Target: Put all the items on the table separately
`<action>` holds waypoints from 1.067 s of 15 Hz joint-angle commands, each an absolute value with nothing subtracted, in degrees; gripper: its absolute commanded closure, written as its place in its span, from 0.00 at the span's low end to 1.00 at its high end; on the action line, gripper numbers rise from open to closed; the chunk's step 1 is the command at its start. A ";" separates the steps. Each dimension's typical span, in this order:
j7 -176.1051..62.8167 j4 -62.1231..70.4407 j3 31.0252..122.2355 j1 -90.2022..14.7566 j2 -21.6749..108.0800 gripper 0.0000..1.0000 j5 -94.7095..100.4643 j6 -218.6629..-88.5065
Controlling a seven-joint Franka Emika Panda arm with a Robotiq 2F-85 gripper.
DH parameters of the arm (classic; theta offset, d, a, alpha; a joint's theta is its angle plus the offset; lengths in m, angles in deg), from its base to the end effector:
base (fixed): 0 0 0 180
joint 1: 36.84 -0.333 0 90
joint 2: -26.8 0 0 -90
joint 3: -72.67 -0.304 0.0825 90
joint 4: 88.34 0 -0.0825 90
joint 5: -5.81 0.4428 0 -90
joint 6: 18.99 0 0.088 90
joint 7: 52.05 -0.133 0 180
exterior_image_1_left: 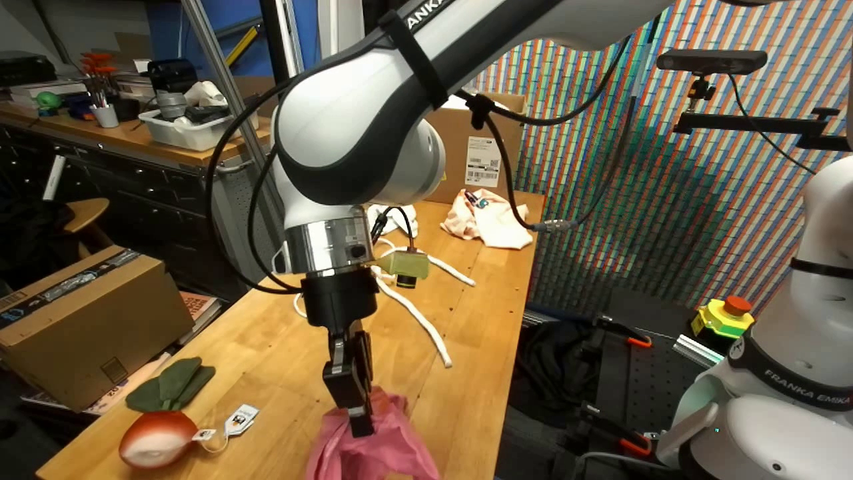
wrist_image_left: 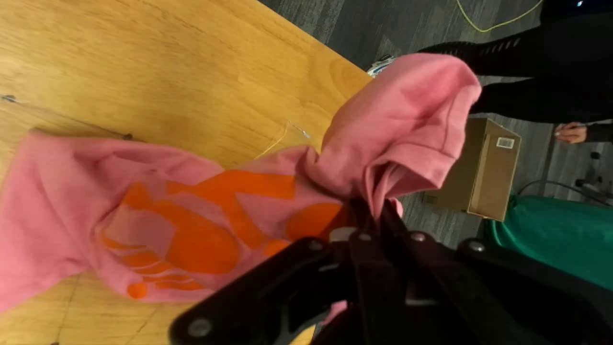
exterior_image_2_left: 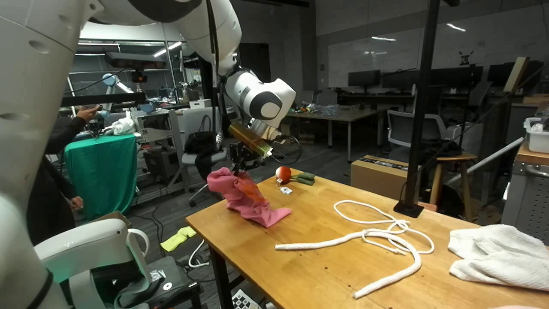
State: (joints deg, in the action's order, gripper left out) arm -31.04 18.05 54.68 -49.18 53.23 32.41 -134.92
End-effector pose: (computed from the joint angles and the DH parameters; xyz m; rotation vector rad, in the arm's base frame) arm 0.5396 0.3563 0.2005 -2.4836 -0.7907 0.4323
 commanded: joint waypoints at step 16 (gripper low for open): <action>-39.24 18.88 60.11 -50.52 54.49 0.00 13.74 -148.02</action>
